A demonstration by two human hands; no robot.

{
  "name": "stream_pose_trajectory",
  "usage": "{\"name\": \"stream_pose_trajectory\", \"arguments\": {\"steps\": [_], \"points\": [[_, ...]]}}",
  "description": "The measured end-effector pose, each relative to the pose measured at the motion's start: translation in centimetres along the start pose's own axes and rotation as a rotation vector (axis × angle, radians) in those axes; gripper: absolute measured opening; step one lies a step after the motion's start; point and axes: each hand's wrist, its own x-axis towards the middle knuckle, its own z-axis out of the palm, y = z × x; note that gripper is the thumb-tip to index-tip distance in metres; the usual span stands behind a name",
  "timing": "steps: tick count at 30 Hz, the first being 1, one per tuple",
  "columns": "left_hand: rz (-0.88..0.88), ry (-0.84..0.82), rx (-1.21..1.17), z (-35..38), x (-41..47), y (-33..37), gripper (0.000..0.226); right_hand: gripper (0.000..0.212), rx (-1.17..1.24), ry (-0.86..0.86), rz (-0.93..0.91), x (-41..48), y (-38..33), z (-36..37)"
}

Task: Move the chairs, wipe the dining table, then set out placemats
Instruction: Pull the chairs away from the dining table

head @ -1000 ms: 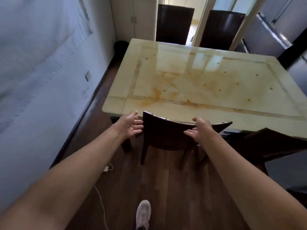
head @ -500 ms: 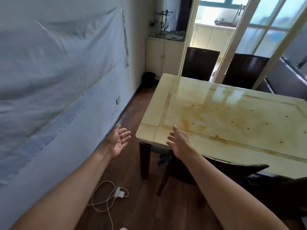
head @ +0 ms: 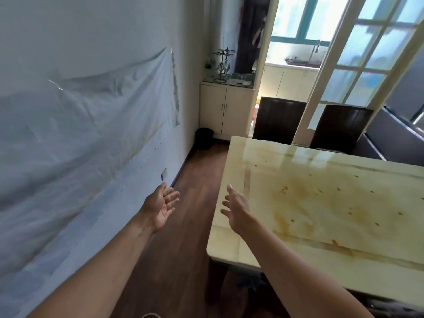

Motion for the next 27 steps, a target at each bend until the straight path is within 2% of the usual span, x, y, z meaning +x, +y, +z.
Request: {"name": "stream_pose_trajectory", "arguments": {"steps": [5, 8, 15, 21, 27], "points": [[0.008, -0.026, 0.039, 0.0, 7.8, 3.7, 0.055, 0.053, 0.024, -0.004, -0.020, 7.1, -2.4, 3.7], [0.009, -0.051, 0.070, 0.8, 14.1, 6.0, 0.054, 0.035, 0.036, 0.033, -0.003, 13.3, -3.8, 5.4], [-0.058, -0.131, 0.160, 6.9, 30.8, 13.6, 0.053, 0.030, 0.068, 0.136, -0.024, 27.7, -11.9, 8.5], [-0.026, -0.209, 0.193, 10.5, 42.0, 21.9, 0.054, 0.044, 0.109, 0.187, -0.074, 36.8, -19.6, 11.9], [-0.047, -0.323, 0.262, 13.6, 51.9, 26.8, 0.055, 0.025, 0.142, 0.302, -0.076, 43.1, -23.3, 13.9]]}}
